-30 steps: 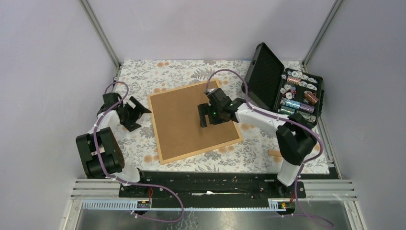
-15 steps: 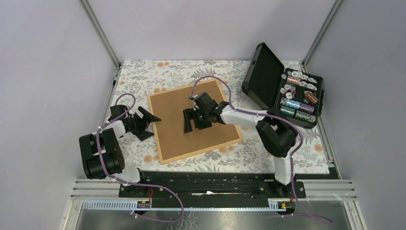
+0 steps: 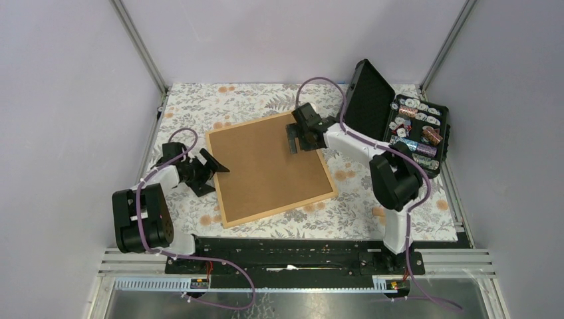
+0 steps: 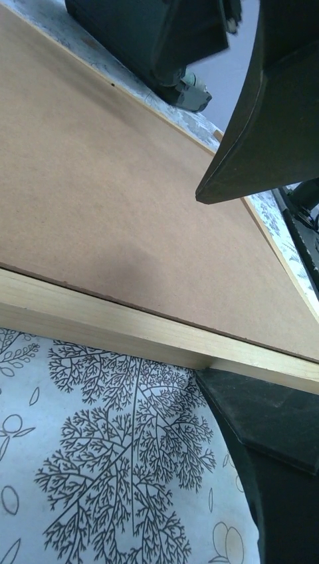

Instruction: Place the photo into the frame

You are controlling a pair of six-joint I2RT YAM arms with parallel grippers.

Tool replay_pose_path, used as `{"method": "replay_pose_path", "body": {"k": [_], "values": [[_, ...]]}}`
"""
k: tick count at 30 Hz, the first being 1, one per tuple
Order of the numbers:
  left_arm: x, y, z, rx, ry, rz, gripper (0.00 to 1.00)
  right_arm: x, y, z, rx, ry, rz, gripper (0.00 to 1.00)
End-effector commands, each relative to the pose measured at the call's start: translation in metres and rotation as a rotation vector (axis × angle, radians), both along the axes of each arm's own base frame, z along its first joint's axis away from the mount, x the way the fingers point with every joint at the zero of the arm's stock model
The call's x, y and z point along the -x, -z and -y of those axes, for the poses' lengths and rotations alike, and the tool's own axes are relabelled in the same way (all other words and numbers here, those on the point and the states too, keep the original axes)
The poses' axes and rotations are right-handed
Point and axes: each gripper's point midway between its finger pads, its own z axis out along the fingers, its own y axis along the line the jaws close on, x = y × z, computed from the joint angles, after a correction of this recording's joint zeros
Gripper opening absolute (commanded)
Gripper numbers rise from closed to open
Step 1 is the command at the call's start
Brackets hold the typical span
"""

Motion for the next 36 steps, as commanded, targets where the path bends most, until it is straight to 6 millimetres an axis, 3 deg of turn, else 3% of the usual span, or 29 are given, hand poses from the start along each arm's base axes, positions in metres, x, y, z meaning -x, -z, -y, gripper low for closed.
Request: {"method": "replay_pose_path", "body": {"k": [1,7,10,13,17,19,22,24,27,29,31,33,36], "values": [[-0.006,-0.005,-0.002,-0.028,0.017,0.003,0.99,-0.05,-0.002,0.016,0.06,0.079,0.064,1.0],[0.004,0.007,0.017,0.01,0.061,-0.034,0.99,-0.094,0.025,0.019,0.071,0.105,0.076,1.0],[0.015,0.014,0.041,0.047,0.099,-0.08,0.99,-0.105,0.04,0.002,0.01,0.049,0.059,1.0],[0.032,0.02,0.076,0.05,0.181,-0.127,0.99,-0.11,0.048,-0.022,-0.074,-0.044,0.052,1.0],[0.067,0.015,0.132,0.074,0.286,-0.136,0.99,-0.118,0.047,-0.056,-0.195,-0.139,0.043,1.0],[0.082,0.005,0.154,0.078,0.342,-0.102,0.99,-0.125,0.043,-0.061,-0.207,-0.141,0.055,1.0],[0.101,-0.019,0.179,0.111,0.458,-0.023,0.99,-0.132,0.024,-0.066,-0.226,-0.144,0.086,1.0],[0.107,-0.033,0.184,0.134,0.522,0.022,0.99,-0.135,0.009,-0.064,-0.222,-0.129,0.106,1.0],[0.095,-0.056,0.172,0.039,0.576,0.123,0.99,-0.13,-0.023,-0.059,-0.218,-0.095,0.111,1.0],[0.069,-0.076,0.151,-0.062,0.541,0.214,0.99,-0.117,-0.047,-0.063,-0.231,-0.091,0.107,1.0],[0.032,-0.097,0.119,-0.156,0.435,0.284,0.99,-0.094,-0.07,-0.066,-0.24,-0.09,0.094,1.0],[-0.005,-0.111,0.085,-0.2,0.302,0.322,0.99,-0.068,-0.079,-0.064,-0.241,-0.066,0.063,1.0],[-0.055,-0.12,0.047,-0.191,0.107,0.358,0.99,-0.021,-0.078,-0.057,-0.302,-0.033,-0.039,1.0]]}}
